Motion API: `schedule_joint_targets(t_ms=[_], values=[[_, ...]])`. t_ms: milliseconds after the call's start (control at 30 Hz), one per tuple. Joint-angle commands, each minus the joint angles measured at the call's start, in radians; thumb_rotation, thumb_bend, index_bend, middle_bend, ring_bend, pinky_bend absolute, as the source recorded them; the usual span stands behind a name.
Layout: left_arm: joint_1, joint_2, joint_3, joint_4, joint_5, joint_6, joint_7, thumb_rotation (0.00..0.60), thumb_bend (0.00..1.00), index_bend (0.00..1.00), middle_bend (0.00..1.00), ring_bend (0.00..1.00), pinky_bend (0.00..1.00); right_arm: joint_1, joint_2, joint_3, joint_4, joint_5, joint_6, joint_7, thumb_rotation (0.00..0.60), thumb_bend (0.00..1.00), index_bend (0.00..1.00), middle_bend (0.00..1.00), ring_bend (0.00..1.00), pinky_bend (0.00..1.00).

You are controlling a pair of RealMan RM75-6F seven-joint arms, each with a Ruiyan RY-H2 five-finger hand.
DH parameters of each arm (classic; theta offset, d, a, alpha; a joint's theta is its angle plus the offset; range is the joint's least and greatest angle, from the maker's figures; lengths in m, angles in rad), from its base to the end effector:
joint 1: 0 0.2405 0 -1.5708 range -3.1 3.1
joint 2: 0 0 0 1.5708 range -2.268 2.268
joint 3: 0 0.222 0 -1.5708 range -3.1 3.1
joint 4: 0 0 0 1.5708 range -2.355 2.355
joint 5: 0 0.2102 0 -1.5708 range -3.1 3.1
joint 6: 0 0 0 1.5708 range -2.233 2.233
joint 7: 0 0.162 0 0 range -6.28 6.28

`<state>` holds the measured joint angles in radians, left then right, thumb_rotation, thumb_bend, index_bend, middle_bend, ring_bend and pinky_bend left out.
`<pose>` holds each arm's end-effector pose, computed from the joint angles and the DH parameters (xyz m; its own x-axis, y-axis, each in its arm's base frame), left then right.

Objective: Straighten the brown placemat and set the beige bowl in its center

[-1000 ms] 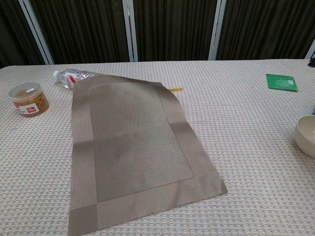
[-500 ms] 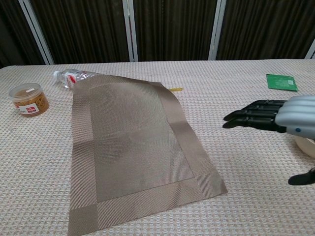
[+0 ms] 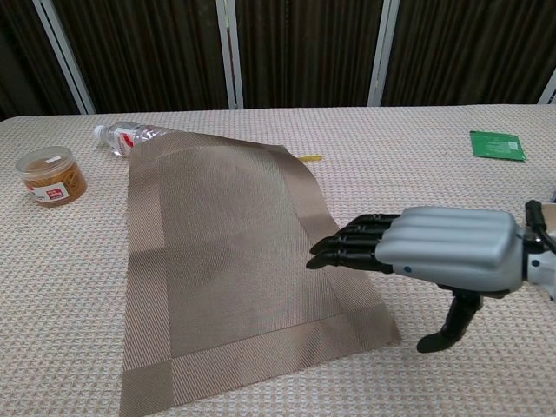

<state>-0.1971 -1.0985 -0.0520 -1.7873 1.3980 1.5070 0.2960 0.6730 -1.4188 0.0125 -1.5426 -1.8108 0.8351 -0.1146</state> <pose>-0.2377 0.2214 0.1428 0.5129 -0.0427 0.8574 0.8576 -0.0181 -0.5140 -0.1189 -0.2491 -0.0433 0.6925 -0.2297 0.6839 -0.5232 -0.8126 0.2569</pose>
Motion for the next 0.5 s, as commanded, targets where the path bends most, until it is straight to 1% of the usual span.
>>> schedule_joint_targets(t_ms=[33,133,267,500], values=[[-0.001,0.001,-0.003,0.002,-0.005,-0.007,-0.003,0.600,0.14,0.00,0.00,0.00,0.00,0.020,-0.030,0.015,-0.002,0.028,-0.024,-0.022,0.600,0.05,0.03,0.00,0.00,0.00],[0.000,0.003,-0.007,0.001,-0.008,-0.015,-0.013,0.600,0.14,0.00,0.00,0.00,0.00,0.034,-0.056,0.021,0.002,0.047,-0.039,-0.061,0.600,0.05,0.04,0.00,0.00,0.00],[0.000,0.005,-0.009,0.004,-0.008,-0.024,-0.023,0.600,0.14,0.00,0.00,0.00,0.00,0.042,-0.082,0.015,0.026,0.057,-0.042,-0.090,0.600,0.05,0.05,0.00,0.00,0.00],[0.002,0.005,-0.013,0.007,-0.009,-0.034,-0.024,0.600,0.14,0.00,0.00,0.00,0.00,0.050,-0.127,0.000,0.100,0.047,-0.002,-0.108,0.600,0.05,0.07,0.00,0.00,0.00]])
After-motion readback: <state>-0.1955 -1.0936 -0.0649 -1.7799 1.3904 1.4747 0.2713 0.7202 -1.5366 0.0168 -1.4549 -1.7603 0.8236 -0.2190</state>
